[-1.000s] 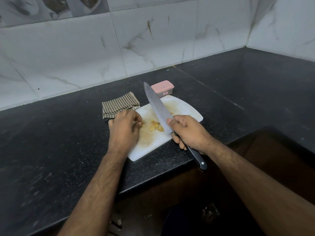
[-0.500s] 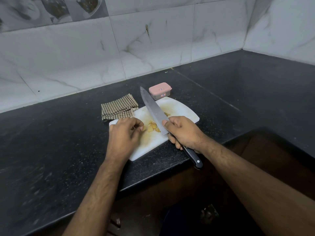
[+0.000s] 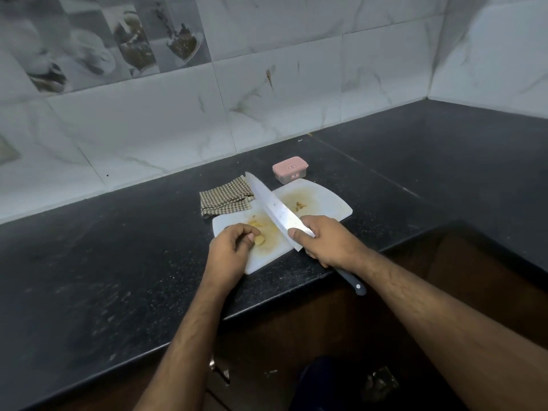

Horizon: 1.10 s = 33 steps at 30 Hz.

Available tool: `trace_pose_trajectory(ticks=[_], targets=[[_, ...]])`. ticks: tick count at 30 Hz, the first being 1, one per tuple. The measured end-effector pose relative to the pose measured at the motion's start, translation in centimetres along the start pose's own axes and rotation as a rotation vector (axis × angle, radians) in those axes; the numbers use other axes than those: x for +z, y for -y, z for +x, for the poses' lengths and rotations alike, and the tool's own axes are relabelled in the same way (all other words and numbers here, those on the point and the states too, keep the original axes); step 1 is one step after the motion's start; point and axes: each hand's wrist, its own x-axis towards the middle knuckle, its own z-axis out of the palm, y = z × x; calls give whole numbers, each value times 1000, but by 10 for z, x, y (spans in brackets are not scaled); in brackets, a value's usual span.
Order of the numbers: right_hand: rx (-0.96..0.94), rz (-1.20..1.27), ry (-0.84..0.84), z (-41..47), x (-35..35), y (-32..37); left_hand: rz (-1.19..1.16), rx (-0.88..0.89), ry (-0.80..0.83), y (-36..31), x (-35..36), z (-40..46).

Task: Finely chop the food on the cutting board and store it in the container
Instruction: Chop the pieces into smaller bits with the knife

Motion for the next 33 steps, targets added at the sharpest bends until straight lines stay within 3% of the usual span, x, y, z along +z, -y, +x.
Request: trace_pose_trajectory(ticks=[4,9,24,33], targets=[[-57,-573,78,-5,0,19,-9,-8,-20,-6,1,-3],[-128,-853,82,-9,1,37,68,10,-103,-9,1,-3],[-25,-817,90,-3,-1,39,164,30,13,-3,2,3],[7,-820,89,-5,4,45,101,-49,-51,-10,0,0]])
